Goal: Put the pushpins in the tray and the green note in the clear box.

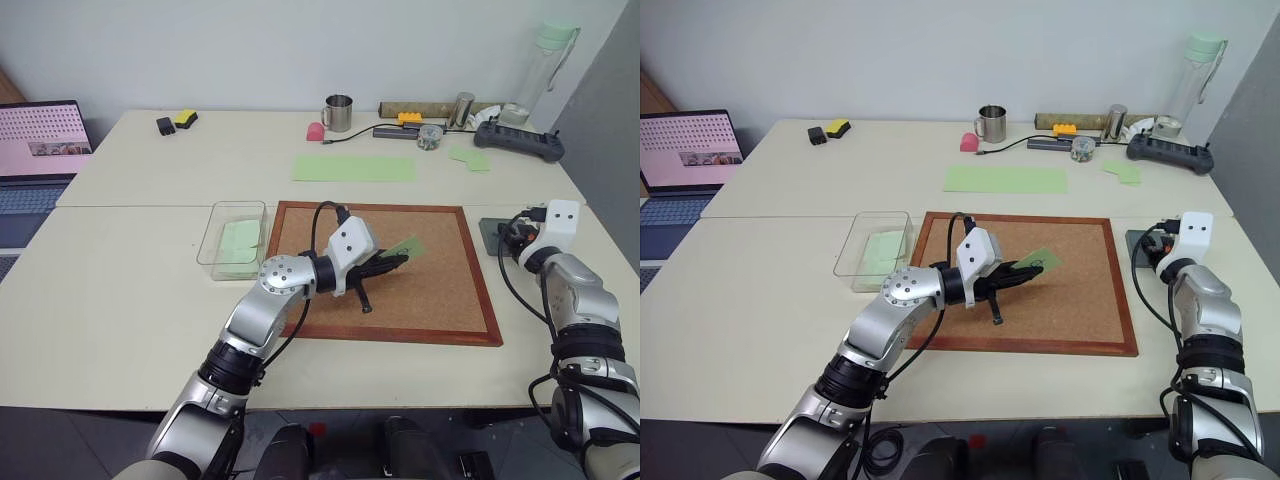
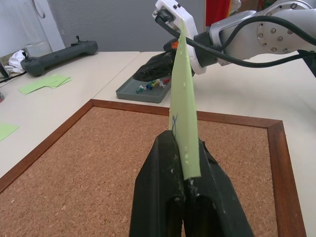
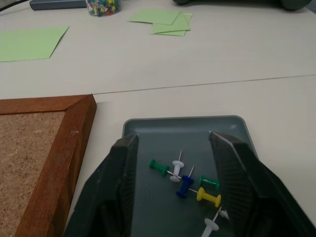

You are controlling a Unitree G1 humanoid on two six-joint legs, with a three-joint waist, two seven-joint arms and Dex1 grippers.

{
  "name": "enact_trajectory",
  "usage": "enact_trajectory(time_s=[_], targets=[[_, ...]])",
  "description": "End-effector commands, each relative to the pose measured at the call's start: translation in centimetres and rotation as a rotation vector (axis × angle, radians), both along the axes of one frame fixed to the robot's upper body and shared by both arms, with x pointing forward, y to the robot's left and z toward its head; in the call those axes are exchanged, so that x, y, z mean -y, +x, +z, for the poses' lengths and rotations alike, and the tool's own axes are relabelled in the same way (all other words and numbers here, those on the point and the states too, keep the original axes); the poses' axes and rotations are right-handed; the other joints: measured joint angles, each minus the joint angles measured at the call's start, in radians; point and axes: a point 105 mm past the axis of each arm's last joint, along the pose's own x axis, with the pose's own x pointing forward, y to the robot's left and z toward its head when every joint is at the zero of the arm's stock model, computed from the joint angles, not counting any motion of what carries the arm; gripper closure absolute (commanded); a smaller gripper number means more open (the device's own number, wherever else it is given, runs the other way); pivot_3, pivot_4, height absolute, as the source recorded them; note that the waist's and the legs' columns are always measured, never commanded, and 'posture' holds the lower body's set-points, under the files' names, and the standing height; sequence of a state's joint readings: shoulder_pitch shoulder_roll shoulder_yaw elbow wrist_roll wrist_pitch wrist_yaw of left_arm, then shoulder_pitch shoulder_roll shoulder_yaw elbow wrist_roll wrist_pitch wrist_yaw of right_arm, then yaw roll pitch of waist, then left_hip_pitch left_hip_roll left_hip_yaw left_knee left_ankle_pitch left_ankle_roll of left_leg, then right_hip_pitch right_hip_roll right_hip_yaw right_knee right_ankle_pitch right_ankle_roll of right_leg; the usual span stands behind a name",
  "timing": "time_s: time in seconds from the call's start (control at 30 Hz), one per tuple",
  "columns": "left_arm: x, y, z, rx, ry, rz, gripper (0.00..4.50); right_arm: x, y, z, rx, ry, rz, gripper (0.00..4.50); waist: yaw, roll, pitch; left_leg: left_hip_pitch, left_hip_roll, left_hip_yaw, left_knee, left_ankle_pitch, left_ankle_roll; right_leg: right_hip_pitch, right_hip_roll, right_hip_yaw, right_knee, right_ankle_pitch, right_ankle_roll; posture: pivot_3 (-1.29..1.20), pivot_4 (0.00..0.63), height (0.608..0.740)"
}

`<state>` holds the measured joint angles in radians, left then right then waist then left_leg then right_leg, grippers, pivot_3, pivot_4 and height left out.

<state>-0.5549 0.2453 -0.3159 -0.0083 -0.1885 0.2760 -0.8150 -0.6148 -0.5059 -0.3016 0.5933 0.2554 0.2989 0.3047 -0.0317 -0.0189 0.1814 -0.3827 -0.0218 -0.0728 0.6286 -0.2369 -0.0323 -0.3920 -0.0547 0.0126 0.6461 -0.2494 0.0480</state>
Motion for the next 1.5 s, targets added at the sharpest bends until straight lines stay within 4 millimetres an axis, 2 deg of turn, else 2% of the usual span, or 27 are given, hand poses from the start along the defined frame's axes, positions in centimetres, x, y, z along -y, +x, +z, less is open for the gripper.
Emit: enact_trajectory(time_s=[0.03, 0.1, 0.23, 0.4, 0.5, 0.7, 0.8, 0.87, 0.93, 1.03, 1.13, 1.5], targets=[[0.2, -0.3, 1.4, 0.05, -0.021, -0.008, 4.5, 0.6, -0.1, 3.9, 0.142, -0.045, 0.007, 1.25, 0.0, 0.0, 0.0, 0.0, 0.0, 0.0, 0.0, 0.0, 0.0, 0.0, 0.0, 0.0, 0.0, 0.0, 0.0, 0.0, 0.15, 0.74], [-0.1, 0.1, 1.4, 0.058, -0.007, 0.016, 4.5, -0.4, -0.4, 4.7, 0.173, -0.086, 0.07, 0.87, 0.0, 0.0, 0.0, 0.0, 0.0, 0.0, 0.0, 0.0, 0.0, 0.0, 0.0, 0.0, 0.0, 0.0, 0.0, 0.0, 0.15, 0.74], [-0.7, 1.1, 1.5, 0.069, 0.007, 0.082, 4.5, -2.6, -1.1, 5.3, 0.2, -0.133, 0.203, 0.87, 0.001, 0.0, 0.0, 0.0, 0.0, 0.0, 0.0, 0.0, 0.0, 0.0, 0.0, 0.0, 0.0, 0.0, 0.0, 0.0, 0.15, 0.74], [-3.1, 2.8, 3.5, 0.045, -0.144, 0.318, 4.5, -10.3, -4.3, 7.2, 0.282, -0.086, 0.611, 0.87, -0.003, 0.0, 0.0, 0.0, 0.0, -0.001, 0.0, 0.0, 0.0, 0.0, 0.0, -0.001, 0.0, -0.001, 0.003, 0.0, 0.15, 0.74], [-6.5, 3.8, 4.6, 0.088, -0.217, 0.573, 4.5, -13.8, -6.4, 8.2, 0.291, -0.024, 0.788, 0.87, -0.002, 0.0, 0.001, 0.0, 0.001, -0.004, 0.0, 0.0, 0.0, 0.0, 0.0, -0.001, 0.001, -0.002, 0.003, 0.0, 0.15, 0.74], [-13.1, 2.7, 5.1, 0.219, -0.236, 1.016, 4.5, -16.9, -8.1, 9.7, 0.271, 0.066, 0.945, 0.87, 0.006, -0.001, 0.001, 0.0, 0.0, -0.007, 0.001, 0.0, 0.0, 0.001, -0.001, -0.001, 0.0, -0.001, 0.003, 0.0, 0.15, 0.74], [-17.6, 2.2, 4.4, 0.233, -0.226, 1.233, 4.5, -18.4, -9.2, 10.9, 0.275, 0.099, 1.037, 0.87, 0.007, -0.001, 0.001, 0.0, 0.0, -0.007, 0.001, 0.0, 0.0, 0.001, -0.001, -0.001, 0.0, 0.001, 0.001, 0.0, 0.15, 0.74], [-19.6, 2.5, 3.7, 0.19, -0.235, 1.332, 4.5, -19.0, -9.5, 11.1, 0.267, 0.096, 1.075, 0.87, 0.008, -0.001, 0.002, 0.0, 0.0, -0.007, 0.001, 0.0, 0.0, 0.001, 0.0, -0.002, 0.0, 0.0, 0.002, 0.0, 0.15, 0.74], [-20.7, 3.1, 2.6, 0.14, -0.22, 1.377, 4.5, -19.6, -9.9, 11.2, 0.259, 0.1, 1.115, 0.87, 0.009, -0.002, 0.002, 0.0, 0.0, -0.007, 0.001, 0.0, 0.0, 0.001, 0.0, -0.004, 0.0, 0.0, 0.003, 0.0, 0.15, 0.74], [-21.6, 3.7, 1.1, 0.069, -0.217, 1.428, 4.5, -20.3, -10.1, 11.5, 0.259, 0.1, 1.148, 0.87, 0.009, -0.002, 0.002, 0.0, 0.0, -0.006, 0.001, 0.0, 0.0, 0.002, 0.0, -0.005, 0.0, -0.001, 0.004, 0.0, 0.15, 0.74], [-21.4, 4.0, 0.7, 0.045, -0.224, 1.417, 4.5, -20.4, -10.0, 11.6, 0.264, 0.09, 1.143, 0.87, 0.009, -0.003, 0.003, -0.001, 0.0, -0.006, 0.001, 0.0, 0.0, 0.002, -0.001, -0.005, -0.001, 0.0, 0.003, 0.0, 0.15, 0.74], [-21.3, 4.7, 1.1, 0.06, -0.243, 1.407, 2.36, -19.7, -9.8, 11.5, 0.263, 0.081, 1.104, 0.84, 0.014, -0.004, 0.003, -0.001, 0.0, -0.006, 0.001, 0.0, 0.0, 0.001, -0.001, -0.006, -0.001, 0.001, 0.001, 0.0, 0.15, 0.74]])
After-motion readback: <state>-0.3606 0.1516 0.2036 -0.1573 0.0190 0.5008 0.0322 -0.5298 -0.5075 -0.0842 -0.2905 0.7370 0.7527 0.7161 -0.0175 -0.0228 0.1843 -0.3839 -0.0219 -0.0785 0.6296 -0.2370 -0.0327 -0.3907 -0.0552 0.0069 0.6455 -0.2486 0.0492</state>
